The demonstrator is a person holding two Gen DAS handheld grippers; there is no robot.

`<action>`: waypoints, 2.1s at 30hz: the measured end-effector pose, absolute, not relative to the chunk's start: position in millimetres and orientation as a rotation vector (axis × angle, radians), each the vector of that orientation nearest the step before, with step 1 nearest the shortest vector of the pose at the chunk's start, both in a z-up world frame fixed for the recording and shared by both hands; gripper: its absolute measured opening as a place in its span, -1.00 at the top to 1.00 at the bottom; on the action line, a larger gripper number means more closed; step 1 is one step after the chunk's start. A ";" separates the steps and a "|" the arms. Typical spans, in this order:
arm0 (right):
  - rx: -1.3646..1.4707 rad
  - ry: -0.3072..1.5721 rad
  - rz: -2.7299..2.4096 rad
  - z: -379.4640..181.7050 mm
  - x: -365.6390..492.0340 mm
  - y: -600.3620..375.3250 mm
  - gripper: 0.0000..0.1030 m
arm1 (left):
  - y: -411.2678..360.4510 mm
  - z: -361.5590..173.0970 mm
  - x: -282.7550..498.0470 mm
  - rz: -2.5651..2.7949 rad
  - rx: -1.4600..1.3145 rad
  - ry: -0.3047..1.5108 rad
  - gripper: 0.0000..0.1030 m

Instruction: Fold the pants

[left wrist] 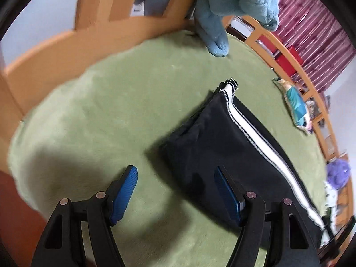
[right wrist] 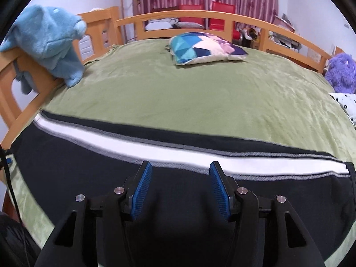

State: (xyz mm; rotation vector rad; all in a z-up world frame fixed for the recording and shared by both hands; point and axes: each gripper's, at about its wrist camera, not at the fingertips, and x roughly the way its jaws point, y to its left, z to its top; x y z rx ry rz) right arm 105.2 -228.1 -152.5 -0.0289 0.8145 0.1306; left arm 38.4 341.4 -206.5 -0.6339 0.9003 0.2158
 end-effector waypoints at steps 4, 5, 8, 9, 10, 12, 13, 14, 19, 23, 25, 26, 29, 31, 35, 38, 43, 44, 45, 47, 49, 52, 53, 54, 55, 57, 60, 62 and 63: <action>-0.036 0.796 0.087 -154.6 71.2 -214.0 -0.03 | 337.2 -220.3 54.4 0.194 -0.618 0.914 -0.36; -0.024 0.792 0.076 -155.1 65.5 -215.1 -0.03 | 335.6 -222.2 59.5 0.198 -0.609 0.904 -0.35; 0.067 0.826 0.062 -162.6 48.1 -225.5 -0.03 | 333.8 -223.2 71.4 0.204 -0.635 0.880 -0.30; 0.097 0.842 0.056 -166.0 43.3 -229.4 -0.03 | 333.6 -224.4 75.2 0.216 -0.646 0.872 -0.17; 0.126 0.856 0.044 -169.9 39.6 -233.7 -0.03 | 333.5 -225.9 79.0 0.242 -0.649 0.876 0.09; 0.160 0.872 0.036 -175.7 38.9 -240.4 -0.03 | 332.6 -224.9 83.2 0.219 -0.648 0.876 0.57; 0.180 0.882 0.034 -177.8 39.9 -243.3 -0.03 | 332.9 -220.6 81.8 0.204 -0.648 0.866 0.67; 0.193 0.889 0.032 -178.5 40.7 -245.4 -0.03 | 332.4 -212.8 78.8 0.192 -0.649 0.845 0.68; 0.186 0.832 0.064 -163.2 37.6 -252.6 -0.03 | 285.5 -142.6 70.0 0.267 -0.410 0.743 0.70; 0.165 0.757 0.096 -144.6 32.9 -265.4 -0.03 | 199.2 -87.8 70.0 0.321 -0.101 0.697 0.70; 0.170 0.725 0.102 -140.2 27.1 -278.7 -0.03 | 151.3 -65.7 69.5 0.287 0.014 0.677 0.70; 0.179 0.716 0.101 -140.5 23.7 -286.0 -0.03 | 132.4 -56.8 67.1 0.264 0.053 0.669 0.70; 0.236 0.713 0.087 -147.0 13.5 -314.5 -0.03 | 50.4 -32.3 58.0 0.136 0.176 0.645 0.70; 0.284 0.718 0.059 -152.4 5.6 -338.4 -0.03 | -14.4 -24.8 50.1 0.015 0.239 0.638 0.70; 0.380 0.715 0.018 -157.0 -9.7 -373.7 -0.03 | -111.3 -37.3 41.9 -0.184 0.293 0.690 0.70; 0.417 0.706 -0.018 -157.3 -22.7 -394.9 -0.03 | -168.1 -67.2 41.2 -0.341 0.276 0.778 0.67; 0.466 0.692 -0.021 -157.5 -31.6 -408.8 -0.04 | -180.4 -116.1 48.6 -0.449 0.159 0.985 0.61; 0.468 0.700 -0.015 -158.7 -30.8 -407.8 -0.04 | -168.5 -119.6 49.1 -0.461 0.114 1.006 0.57; 0.460 0.708 -0.009 -160.2 -29.9 -405.4 -0.04 | -156.9 -120.9 49.8 -0.464 0.092 1.002 0.38; 0.423 0.725 0.002 -162.8 -26.1 -395.1 -0.03 | -126.1 -114.5 44.4 -0.460 0.034 0.955 0.00; 0.399 0.740 0.029 -165.3 -23.3 -385.9 -0.04 | -105.6 -113.2 33.4 -0.468 -0.012 0.917 -0.30; 0.378 0.762 0.089 -168.4 -15.2 -366.2 -0.04 | -73.5 -112.0 22.3 -0.399 -0.032 0.863 -0.32; 0.375 0.764 0.103 -168.4 -14.6 -361.3 -0.04 | -65.6 -112.5 21.1 -0.378 -0.030 0.845 -0.32; 0.371 0.768 0.123 -168.1 -10.8 -353.8 -0.04 | -56.3 -112.3 19.4 -0.374 -0.032 0.837 -0.33; 0.366 0.773 0.142 -168.0 -6.1 -346.7 -0.05 | -43.6 -113.4 16.5 -0.366 -0.041 0.834 -0.33; 0.361 0.782 0.178 -167.5 1.1 -331.7 -0.07 | -22.5 -114.8 18.2 -0.334 -0.069 0.838 -0.33; 0.367 0.816 0.215 -172.2 15.3 -311.8 -0.18 | 3.1 -120.4 22.1 -0.272 -0.096 0.843 -0.33; 0.364 0.863 0.212 -182.6 26.5 -298.4 -0.19 | 20.0 -122.8 21.2 -0.223 -0.094 0.832 -0.33; 0.351 0.900 0.200 -190.1 32.4 -291.3 -0.21 | 29.1 -124.6 20.4 -0.201 -0.097 0.820 -0.33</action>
